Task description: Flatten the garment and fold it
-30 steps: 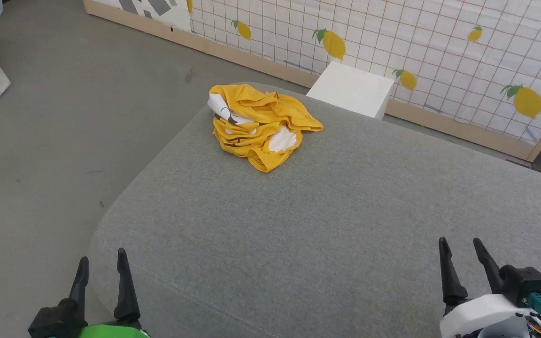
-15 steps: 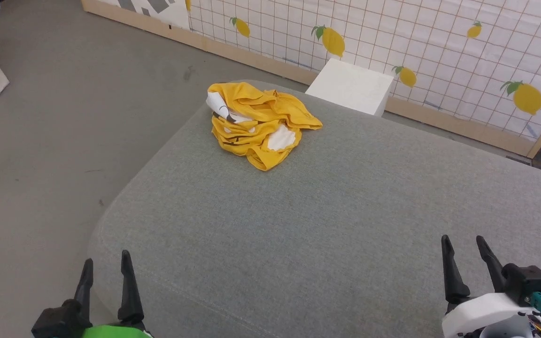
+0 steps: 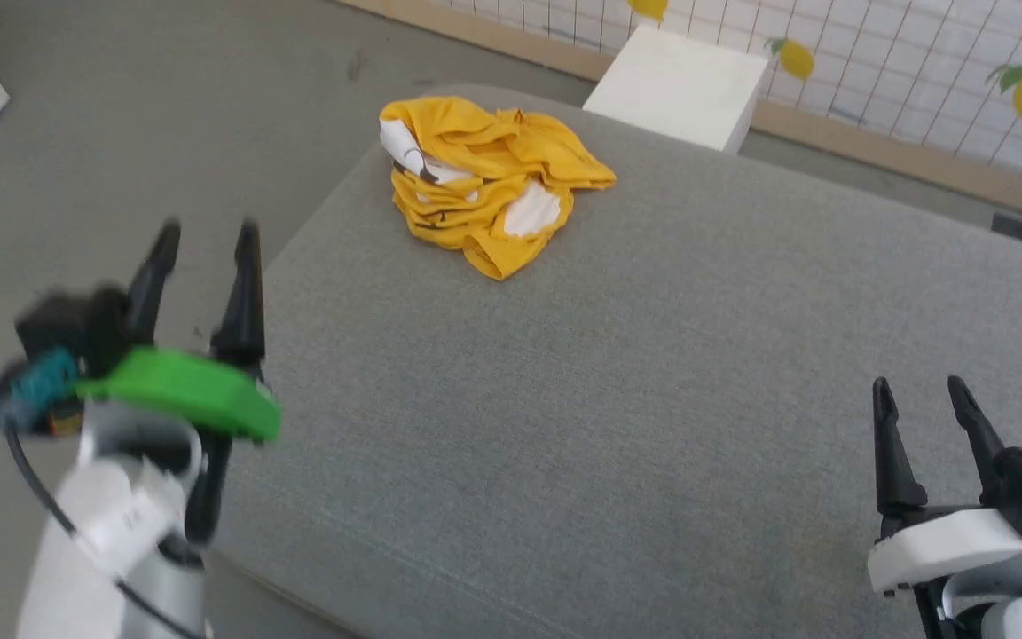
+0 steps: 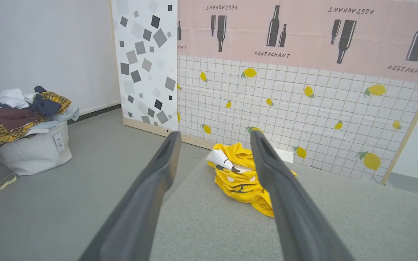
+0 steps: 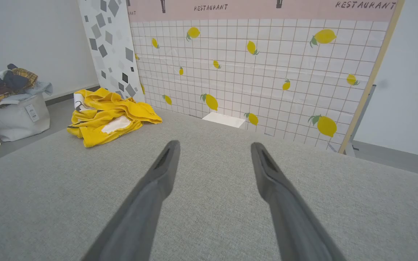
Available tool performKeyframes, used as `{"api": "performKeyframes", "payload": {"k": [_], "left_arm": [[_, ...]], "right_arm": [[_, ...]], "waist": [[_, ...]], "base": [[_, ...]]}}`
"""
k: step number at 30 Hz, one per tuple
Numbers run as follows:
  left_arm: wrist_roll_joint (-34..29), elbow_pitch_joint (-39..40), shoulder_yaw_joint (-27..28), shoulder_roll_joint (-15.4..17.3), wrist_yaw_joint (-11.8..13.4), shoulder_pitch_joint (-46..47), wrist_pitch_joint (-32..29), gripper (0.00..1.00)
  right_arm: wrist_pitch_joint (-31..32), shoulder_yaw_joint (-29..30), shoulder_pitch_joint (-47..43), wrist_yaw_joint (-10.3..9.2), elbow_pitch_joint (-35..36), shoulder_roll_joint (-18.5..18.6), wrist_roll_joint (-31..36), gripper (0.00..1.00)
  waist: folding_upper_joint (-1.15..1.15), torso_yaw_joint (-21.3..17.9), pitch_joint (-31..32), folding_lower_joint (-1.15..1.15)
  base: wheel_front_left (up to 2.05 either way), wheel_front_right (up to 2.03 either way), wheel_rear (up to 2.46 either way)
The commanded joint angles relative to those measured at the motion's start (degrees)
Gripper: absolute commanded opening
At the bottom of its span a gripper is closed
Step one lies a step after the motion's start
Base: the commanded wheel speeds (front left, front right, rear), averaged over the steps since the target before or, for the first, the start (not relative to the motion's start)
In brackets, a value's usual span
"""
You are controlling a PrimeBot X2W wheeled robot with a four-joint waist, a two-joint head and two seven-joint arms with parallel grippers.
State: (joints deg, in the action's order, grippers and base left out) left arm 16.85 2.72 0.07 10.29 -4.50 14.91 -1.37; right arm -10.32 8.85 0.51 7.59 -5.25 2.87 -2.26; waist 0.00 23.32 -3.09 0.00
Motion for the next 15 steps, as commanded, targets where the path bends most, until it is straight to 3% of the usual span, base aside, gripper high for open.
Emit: {"api": "performKeyframes", "payload": {"k": [1,15], "left_arm": [[1.12,-0.33,-0.34,0.58,-0.56,3.71,-1.58,1.0],[4.51,-14.68,-0.8,9.43,-2.29,27.81,-12.63,1.0]], "right_arm": [[0.61,-0.14,0.61,-0.1,1.35,0.0,0.76,1.0],[7.57,-7.12,3.74,-0.1,14.06,0.0,4.58,1.0]], "waist": [[0.0,-1.03,-3.27,0.0],[0.0,-7.95,-14.26,0.0]], "base": [[0.0,0.0,0.0],[0.0,0.0,0.0]]}}
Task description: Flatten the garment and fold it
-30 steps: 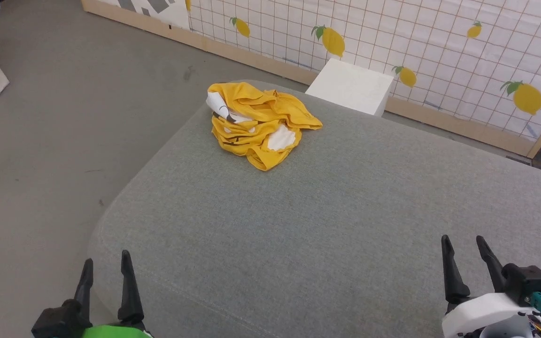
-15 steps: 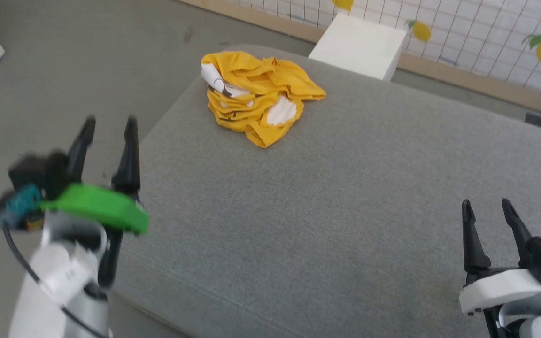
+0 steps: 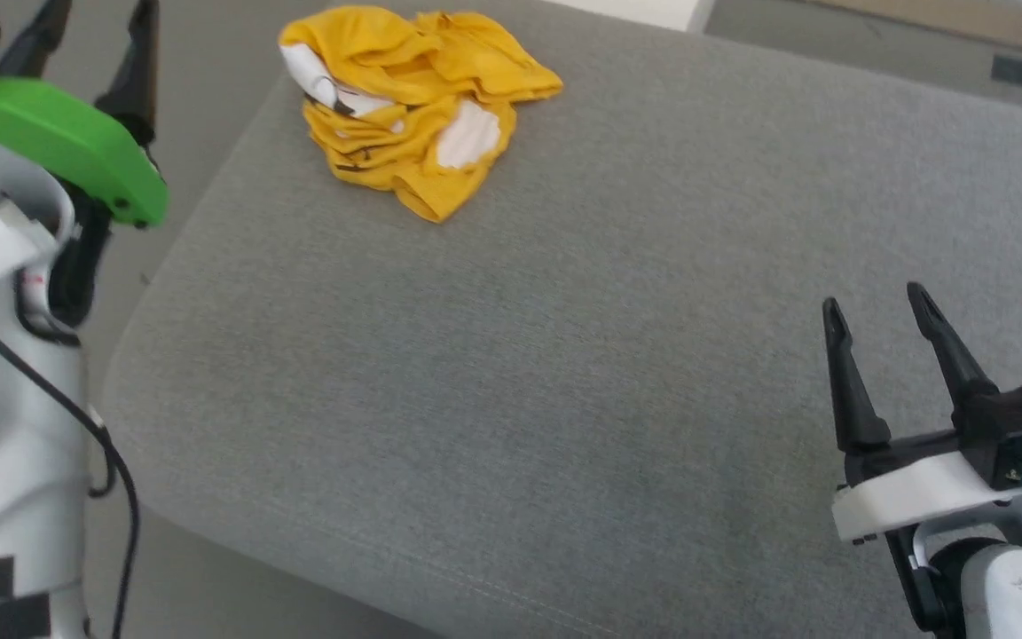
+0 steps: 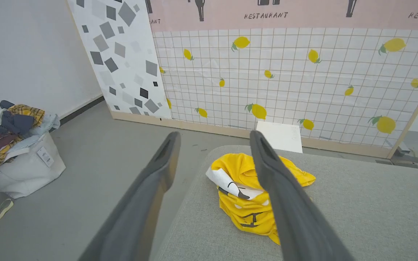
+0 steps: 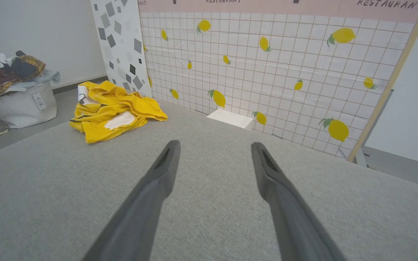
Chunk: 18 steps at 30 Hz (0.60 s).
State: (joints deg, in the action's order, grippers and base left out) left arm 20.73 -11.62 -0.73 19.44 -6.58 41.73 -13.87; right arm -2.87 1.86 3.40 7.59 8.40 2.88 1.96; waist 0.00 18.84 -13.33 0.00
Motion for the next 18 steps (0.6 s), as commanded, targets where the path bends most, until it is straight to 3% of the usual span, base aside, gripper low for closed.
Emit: {"api": "performKeyframes", "payload": {"k": [1,18], "left_arm": [[1.29,-1.51,0.4,0.59,-0.24,2.34,-0.72,1.0],[7.71,-10.91,-3.55,6.52,-0.84,13.52,-14.15,1.0]], "right_arm": [[0.57,-0.61,1.12,-0.1,1.21,-0.01,0.68,1.0],[4.29,-2.94,2.84,-0.1,9.79,-0.01,3.96,1.0]], "waist": [[0.0,-4.09,-4.95,0.0],[0.0,-11.27,-16.05,0.0]], "base": [[0.0,0.0,0.0],[0.0,0.0,0.0]]}}
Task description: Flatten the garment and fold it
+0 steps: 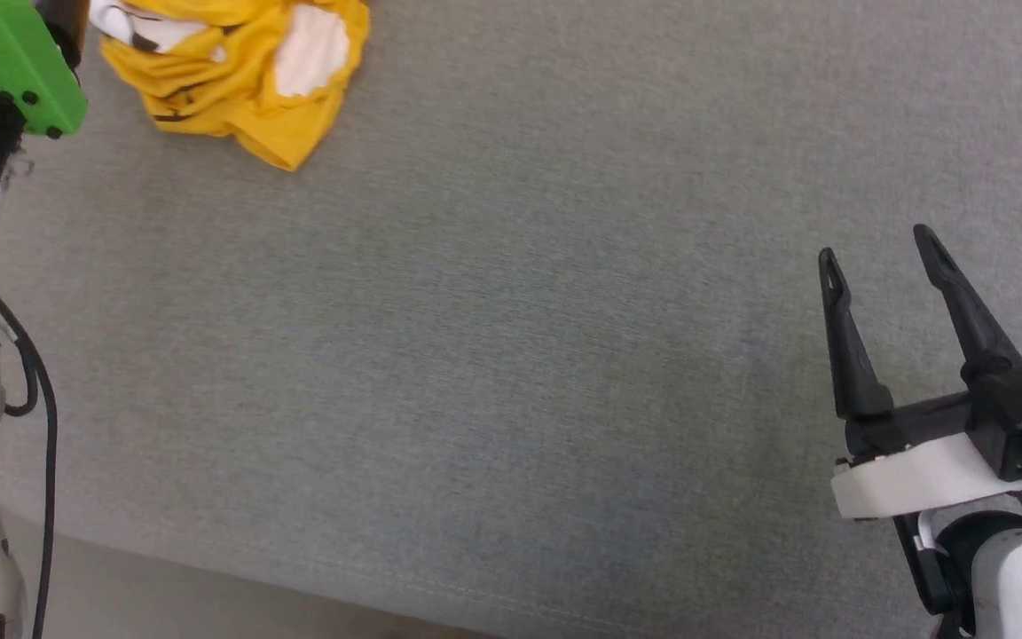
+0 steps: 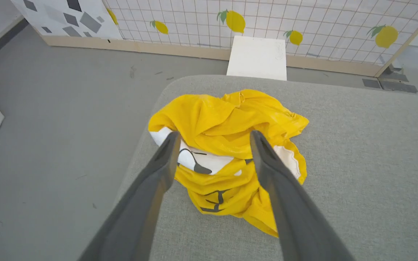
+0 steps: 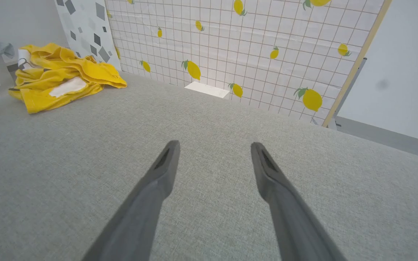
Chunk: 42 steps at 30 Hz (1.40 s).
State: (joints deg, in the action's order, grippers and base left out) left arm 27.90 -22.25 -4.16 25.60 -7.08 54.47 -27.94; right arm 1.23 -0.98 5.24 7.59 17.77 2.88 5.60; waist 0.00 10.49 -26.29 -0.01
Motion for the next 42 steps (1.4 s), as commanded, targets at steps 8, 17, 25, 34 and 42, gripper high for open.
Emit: {"api": "performKeyframes", "payload": {"k": [8,17,25,34,42], "left_arm": [[3.89,-4.56,-1.88,1.59,-0.39,-0.22,-2.01,1.0],[3.74,-11.99,-4.45,4.02,-0.35,-0.64,-3.01,1.0],[6.86,-13.89,-7.31,6.47,-0.39,-0.32,-0.23,0.0],[9.68,-13.87,-8.31,8.46,-0.4,0.27,2.07,0.0],[13.72,-10.25,-8.75,8.9,-0.4,1.16,3.56,0.0]], "right_arm": [[1.24,-0.21,0.96,-0.1,2.3,-0.01,0.98,1.0],[1.48,0.64,0.15,-0.1,3.64,-0.01,0.88,1.0],[1.07,0.6,0.68,-0.1,2.79,-0.01,0.19,1.0],[-0.23,-0.64,0.91,-0.1,-0.28,-0.01,-0.95,1.0],[-1.32,-0.81,-0.28,-0.1,-3.33,-0.01,-2.95,1.0]], "waist": [[0.0,-5.16,-6.54,0.01],[0.0,-7.89,-9.15,0.01],[0.0,-8.29,-7.97,0.01],[0.0,-8.64,-0.98,0.01],[0.0,-8.54,8.01,0.01]], "base": [[0.0,0.0,0.0],[0.0,0.0,0.0],[0.0,0.0,0.0],[0.0,0.0,0.0],[0.0,0.0,0.0]]}}
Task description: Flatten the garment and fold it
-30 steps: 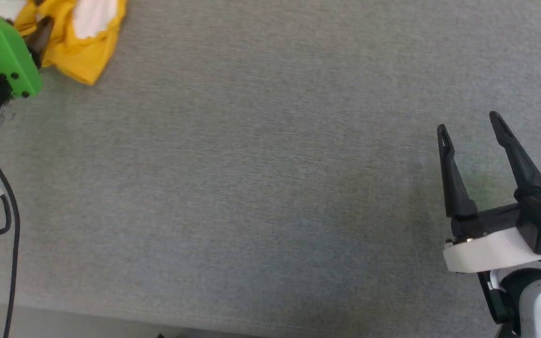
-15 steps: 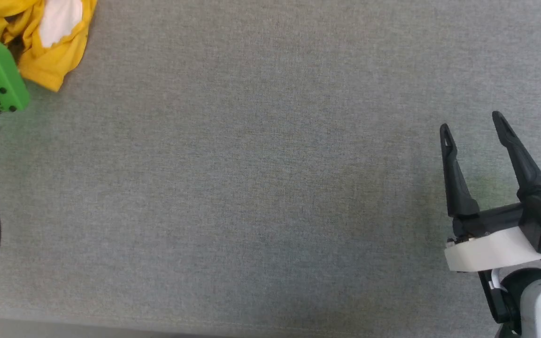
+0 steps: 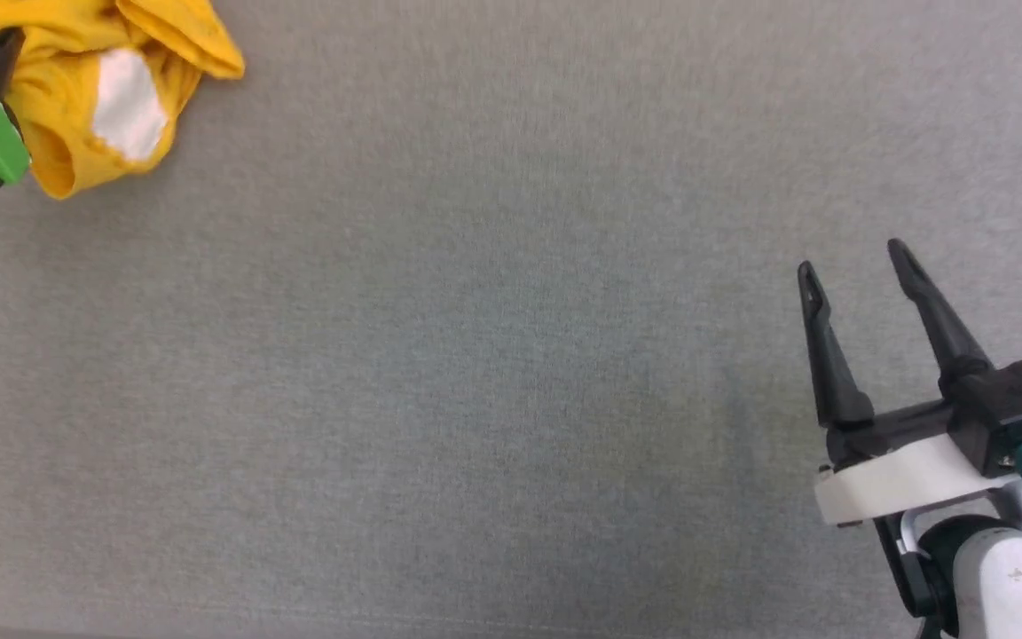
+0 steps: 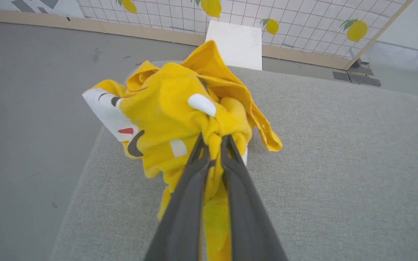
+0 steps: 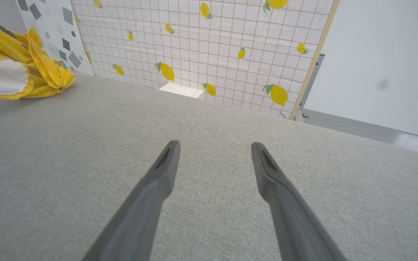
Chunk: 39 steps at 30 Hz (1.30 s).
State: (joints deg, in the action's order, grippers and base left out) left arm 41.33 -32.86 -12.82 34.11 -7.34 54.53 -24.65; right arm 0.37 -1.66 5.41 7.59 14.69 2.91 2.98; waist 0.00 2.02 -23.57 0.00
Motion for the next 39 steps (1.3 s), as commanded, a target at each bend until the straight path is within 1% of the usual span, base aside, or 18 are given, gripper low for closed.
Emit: {"api": "performKeyframes", "payload": {"k": [1,9,13,18,25,32,34,36,39], "left_arm": [[0.6,0.98,-0.46,0.57,-0.14,1.1,0.19,0.0],[4.4,7.58,-4.45,1.17,-0.14,0.06,-1.65,0.0],[5.65,12.48,-5.77,-0.44,0.08,-1.08,-3.72,0.0],[8.34,17.86,-6.87,-3.5,0.33,-1.21,-6.04,0.0],[12.16,25.75,-9.98,-8.87,0.33,-2.04,-8.65,0.0],[13.85,29.6,-14.63,-14.74,0.87,-5.75,-9.24,0.0],[13.92,29.54,-15.85,-16.12,0.87,-7.36,-8.54,0.0],[13.94,28.64,-16.67,-17.91,0.94,-9.53,-6.56,0.0],[13.13,25.43,-18.12,-21.09,0.9,-13.54,-1.7,0.0]], "right_arm": [[-0.68,-0.22,-0.65,-0.1,-0.66,-0.03,-0.67,1.0],[-2.37,-0.08,-4.15,-0.1,-4.6,-0.03,-3.72,1.0],[-2.63,0.46,-6.46,-0.1,-5.38,-0.03,-4.93,1.0],[-2.73,1.16,-8.6,-0.1,-5.62,-0.03,-6.03,1.0],[-3.09,1.86,-9.5,-0.1,-5.51,-0.03,-7.12,1.0],[-3.58,3.11,-9.19,-0.1,-5.18,-0.03,-7.52,1.0],[-3.7,3.36,-9.02,-0.1,-5.23,-0.03,-7.61,1.0],[-3.89,3.42,-8.69,-0.1,-5.39,-0.03,-7.7,1.0],[-4.26,3.13,-7.99,-0.1,-5.7,-0.03,-7.89,1.0]], "waist": [[0.0,-0.18,6.39,0.0],[0.0,-2.06,17.79,0.0],[0.0,-3.12,22.7,0.0],[0.0,-4.12,26.03,0.0],[0.0,-5.69,27.34,0.0],[0.0,-6.77,25.46,0.0],[0.0,-6.97,24.61,0.0],[0.0,-7.22,23.78,0.0],[0.0,-7.74,22.28,0.0]], "base": [[0.0,0.0,0.0],[0.0,0.0,0.0],[0.0,0.0,0.0],[0.0,0.0,0.0],[0.0,0.0,0.0],[0.0,0.0,0.0],[0.0,0.0,0.0],[0.0,0.0,0.0],[0.0,0.0,0.0]]}}
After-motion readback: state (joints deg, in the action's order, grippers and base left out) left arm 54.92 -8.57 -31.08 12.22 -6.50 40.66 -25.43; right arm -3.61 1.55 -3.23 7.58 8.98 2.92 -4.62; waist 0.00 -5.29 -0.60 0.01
